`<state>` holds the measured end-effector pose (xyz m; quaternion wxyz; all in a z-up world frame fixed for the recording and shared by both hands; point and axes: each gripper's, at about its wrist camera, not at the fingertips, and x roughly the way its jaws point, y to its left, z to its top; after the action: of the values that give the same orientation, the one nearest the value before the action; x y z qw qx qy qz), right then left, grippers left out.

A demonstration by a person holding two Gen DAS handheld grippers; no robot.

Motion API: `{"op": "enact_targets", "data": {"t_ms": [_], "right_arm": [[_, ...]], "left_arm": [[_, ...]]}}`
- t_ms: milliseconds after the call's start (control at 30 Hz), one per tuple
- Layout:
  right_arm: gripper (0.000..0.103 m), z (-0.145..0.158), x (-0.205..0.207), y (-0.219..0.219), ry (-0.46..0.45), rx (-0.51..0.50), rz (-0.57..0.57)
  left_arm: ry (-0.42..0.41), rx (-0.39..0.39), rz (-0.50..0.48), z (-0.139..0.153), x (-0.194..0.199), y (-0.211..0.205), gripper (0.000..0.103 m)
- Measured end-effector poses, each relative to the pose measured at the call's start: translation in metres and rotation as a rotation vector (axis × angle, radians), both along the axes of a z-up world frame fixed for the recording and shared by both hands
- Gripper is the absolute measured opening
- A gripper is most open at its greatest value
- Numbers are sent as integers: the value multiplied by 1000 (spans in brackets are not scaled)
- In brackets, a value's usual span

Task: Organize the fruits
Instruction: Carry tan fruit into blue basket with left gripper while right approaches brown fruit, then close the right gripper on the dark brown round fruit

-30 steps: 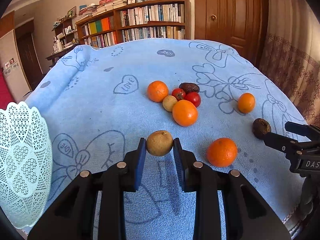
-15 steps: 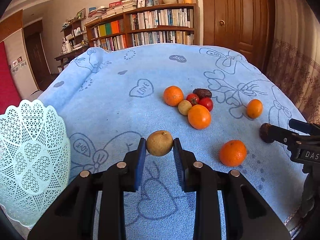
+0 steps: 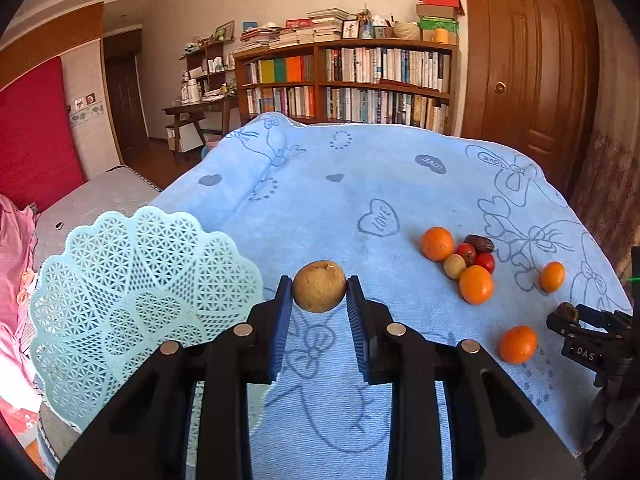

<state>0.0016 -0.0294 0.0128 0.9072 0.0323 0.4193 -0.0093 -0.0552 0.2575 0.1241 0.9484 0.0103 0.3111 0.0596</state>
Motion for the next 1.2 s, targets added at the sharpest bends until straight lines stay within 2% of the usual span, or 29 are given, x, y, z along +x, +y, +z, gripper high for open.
{"op": "enact_targets", "data": {"t_ms": [133,233,367,467,500,600,833,900,1067,1200], "right_arm": [[47,-2,0,-3,6,16,-1],[45,-1,-1,-2,3,16,-3],[43,0,-2,-1,-6,7,-5],[43,3,-5,-1,-18,10,-3],[43,4,-6,-1,-20,12,-3],[42,6,-8,-2,-27,18,-3],[41,26,-20,0,-85,41,4],[36,37,-25,4,-117,57,15],[36,64,-40,24,-206,55,58],[37,67,-42,19,-211,23,24]], "left_arm": [[4,17,71,4,-5,32,28],[27,45,119,-1,-14,57,28],[81,24,178,-13,-17,90,32],[80,-2,203,-14,-21,105,68],[62,8,217,-12,-24,109,72],[31,32,248,-6,-30,119,74],[4,-1,332,5,-41,155,75],[2,-22,330,7,-41,159,76],[-8,-22,298,8,-46,154,81],[-30,-27,250,14,-53,144,82]]}}
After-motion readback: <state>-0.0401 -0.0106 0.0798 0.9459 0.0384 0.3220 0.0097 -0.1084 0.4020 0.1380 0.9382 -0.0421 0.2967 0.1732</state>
